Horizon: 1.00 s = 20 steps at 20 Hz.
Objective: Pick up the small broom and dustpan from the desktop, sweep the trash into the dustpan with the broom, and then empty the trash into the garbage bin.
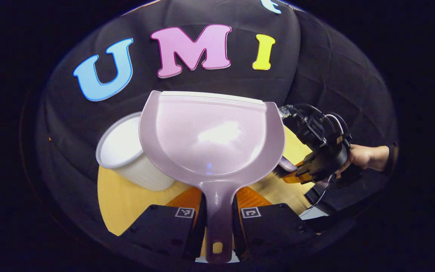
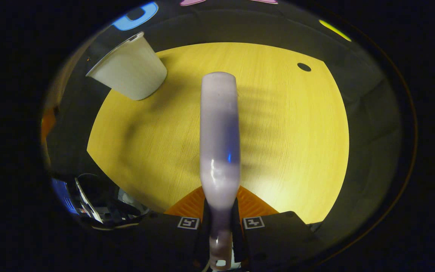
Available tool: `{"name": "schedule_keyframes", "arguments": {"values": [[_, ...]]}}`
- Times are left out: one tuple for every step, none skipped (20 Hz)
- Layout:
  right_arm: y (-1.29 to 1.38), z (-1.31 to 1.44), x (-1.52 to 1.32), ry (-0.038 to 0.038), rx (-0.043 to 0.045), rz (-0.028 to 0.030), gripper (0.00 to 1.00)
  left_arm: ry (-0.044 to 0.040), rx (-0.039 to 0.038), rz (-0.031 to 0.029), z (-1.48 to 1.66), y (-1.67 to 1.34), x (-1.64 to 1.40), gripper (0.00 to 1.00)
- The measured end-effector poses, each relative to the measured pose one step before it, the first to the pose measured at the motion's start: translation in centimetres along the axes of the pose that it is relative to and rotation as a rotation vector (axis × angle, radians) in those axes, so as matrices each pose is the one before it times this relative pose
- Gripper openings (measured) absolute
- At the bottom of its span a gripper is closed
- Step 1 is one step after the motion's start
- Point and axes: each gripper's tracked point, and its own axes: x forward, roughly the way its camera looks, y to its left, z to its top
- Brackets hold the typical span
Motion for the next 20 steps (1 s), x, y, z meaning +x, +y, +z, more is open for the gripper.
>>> {"name": "schedule_keyframes", "arguments": {"values": [[0.217, -0.249, 0.542, 0.00899, 0.03567, 0.00522, 0.28, 0.03052, -0.05148, -0.00974, -1.121, -0.834, 0.893, 0.28], [0.217, -0.52, 0.393, 0.01793, 0.03006, 0.00664, 0.28, 0.03285, -0.06012, -0.00912, -0.83, -0.781, 0.614, 0.28], [0.156, -0.271, 0.417, 0.0168, 0.01846, 0.00248, 0.28, 0.0333, -0.06736, 0.00006, -0.726, -0.718, 0.609, 0.28], [-0.065, -0.378, 0.276, 0.01958, 0.00923, -0.00113, 0.28, 0.02059, -0.03454, 0.01418, -0.598, -0.043, 0.574, 0.29], [-0.072, -0.238, 0.334, 0.01473, -0.00801, -0.00631, 0.28, 0.02396, -0.01477, 0.03515, -0.744, 0.338, 0.482, 0.29], [-0.433, -0.137, 0.132, 0.02011, -0.01801, -0.02083, 0.28, 0.02345, -0.01094, 0.0301, -0.449, 0.316, 0.542, 0.29], [-0.394, 0.183, -0.081, 0.01278, -0.01923, -0.0195, 0.28, 0.01918, -0.02792, 0.00599, -0.438, -0.423, 0.58, 0.29], [-0.091, 0.131, -0.399, 0.00443, -0.01208, -0.01449, 0.28, 0.0228, -0.04219, -0.01531, -0.381, -0.31, 0.094, 0.29], [-0.026, 0.146, -0.329, 0.00779, 0.00953, -0.00634, 0.29, 0.02611, -0.05537, -0.02672, -0.524, -0.038, 0.077, 0.29], [0.364, -0.084, -0.172, 0.0092, 0.02422, 0.00239, 0.28, 0.02365, -0.05465, -0.0295, -0.288, -0.217, -0.076, 0.29], [0.26, 0.174, -0.181, 0.00536, 0.02436, 0.00132, 0.28, 0.01664, -0.04648, -0.02675, -0.155, -0.418, 0.083, 0.29], [0.077, 0.064, -0.17, 0.00627, 0.00685, -0.00991, 0.28, 0.01391, -0.02789, -0.01582, -0.171, -0.118, 0.026, 0.29], [0.056, 0.286, -0.224, -0.00434, -0.00396, -0.01293, 0.28, 0.01025, -0.00801, 0.0027, -0.402, 0.05, 0.159, 0.28], [0.068, 0.002, -0.181, 0.00567, 0.00214, -0.01196, 0.28, 0.01221, 0.00191, 0.01396, -0.304, 0.139, 0.3, 0.28], [0.335, 0.139, -0.26, 0.00276, 0.00905, 0.00046, 0.28, 0.01014, 0.00043, 0.01073, -0.382, -0.039, 0.596, 0.3], [0.214, -0.051, -0.011, 0.00182, 0.00911, 0.00262, 0.28, 0.00812, -0.00123, 0.00866, -0.039, -0.001, 0.54, 0.3], [0.079, -0.128, -0.153, 0.01066, 0.0065, 0.00017, 0.28, 0.00947, -0.00518, 0.01017, -0.124, 0.029, 0.237, 0.29], [0.078, -0.042, -0.075, 0.00629, 0.00181, -0.00021, 0.28, 0.00456, -0.00142, 0.00205, 0.091, 0.017, -0.012, 0.29], [0.024, 0.026, -0.01, 0.00192, -0.00265, -0.00151, 0.28, 0.00396, -0.00259, 0.00129, -0.004, 0.029, -0.15, 0.29], [-0.056, 0.012, -0.041, 0.00778, -0.00125, -0.00412, 0.28, 0.00709, 0.00016, 0.00283, -0.053, 0.125, -0.028, 0.3]]}}
